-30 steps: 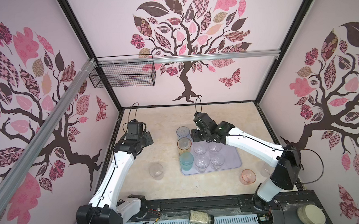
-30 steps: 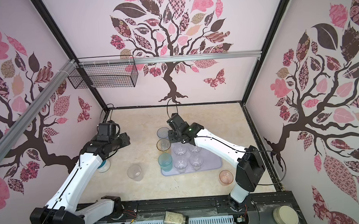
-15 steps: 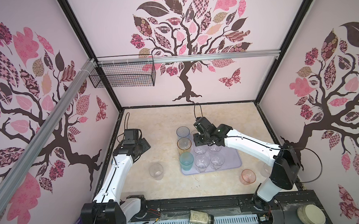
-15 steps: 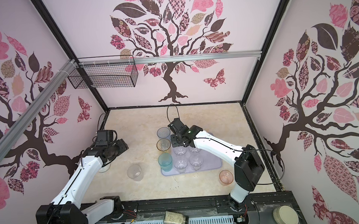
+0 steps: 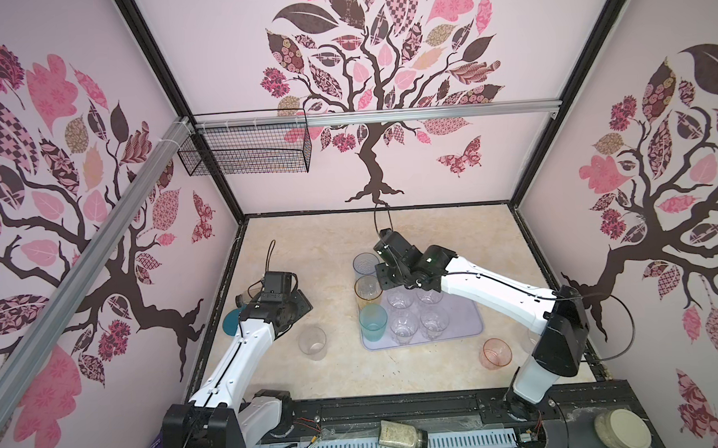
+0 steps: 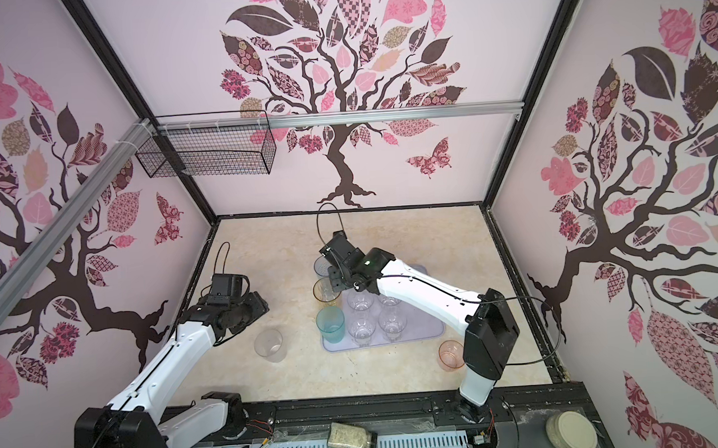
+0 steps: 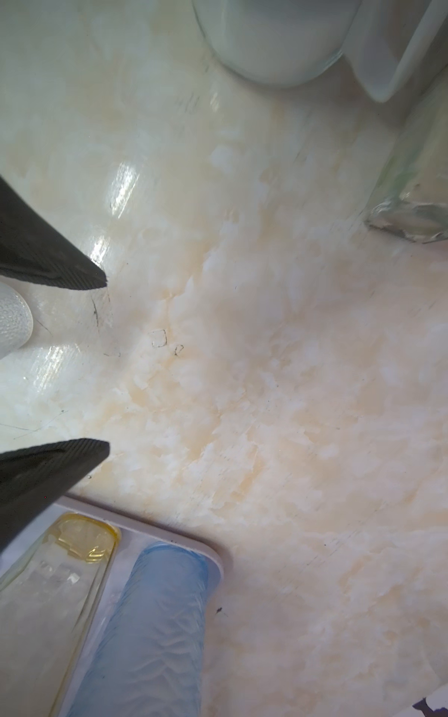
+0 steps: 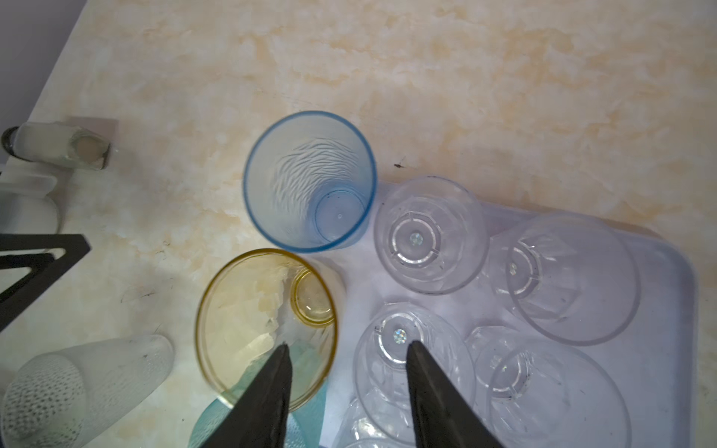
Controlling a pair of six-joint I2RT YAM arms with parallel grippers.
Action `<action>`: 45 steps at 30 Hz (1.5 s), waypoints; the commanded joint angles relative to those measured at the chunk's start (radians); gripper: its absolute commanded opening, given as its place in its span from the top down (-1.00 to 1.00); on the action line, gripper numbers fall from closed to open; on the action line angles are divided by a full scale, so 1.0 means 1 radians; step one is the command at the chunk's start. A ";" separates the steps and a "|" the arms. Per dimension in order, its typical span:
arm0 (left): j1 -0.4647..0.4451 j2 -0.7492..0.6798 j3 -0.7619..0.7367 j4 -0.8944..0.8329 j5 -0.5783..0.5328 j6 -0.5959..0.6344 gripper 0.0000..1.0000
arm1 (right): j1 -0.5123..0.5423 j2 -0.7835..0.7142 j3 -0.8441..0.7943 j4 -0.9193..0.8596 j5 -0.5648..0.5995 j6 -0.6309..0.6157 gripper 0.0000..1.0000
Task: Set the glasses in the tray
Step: 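Reach the right gripper to the frosted glass near the robot and grasp it, then lift the frosted glass with the right gripper while the left gripper moves over the tray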
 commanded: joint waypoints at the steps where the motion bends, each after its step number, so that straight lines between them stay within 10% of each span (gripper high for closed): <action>1: -0.020 0.019 -0.046 0.112 0.058 -0.044 -0.23 | 0.052 0.048 0.103 -0.044 0.058 -0.030 -0.02; 9: -0.017 0.037 0.000 0.123 0.068 0.006 -0.23 | 0.150 0.238 0.360 -0.173 -0.136 -0.066 -0.01; 16: 0.204 0.055 0.154 0.052 0.117 0.100 -0.27 | 0.234 0.284 0.351 -0.191 -0.187 -0.124 -0.03; 35: 0.209 0.035 0.159 0.061 0.046 0.138 -0.31 | 0.272 0.625 0.590 -0.279 -0.216 -0.191 -0.03; 45: 0.208 0.026 0.180 0.036 0.050 0.138 -0.31 | 0.272 0.683 0.721 -0.305 -0.201 -0.186 0.68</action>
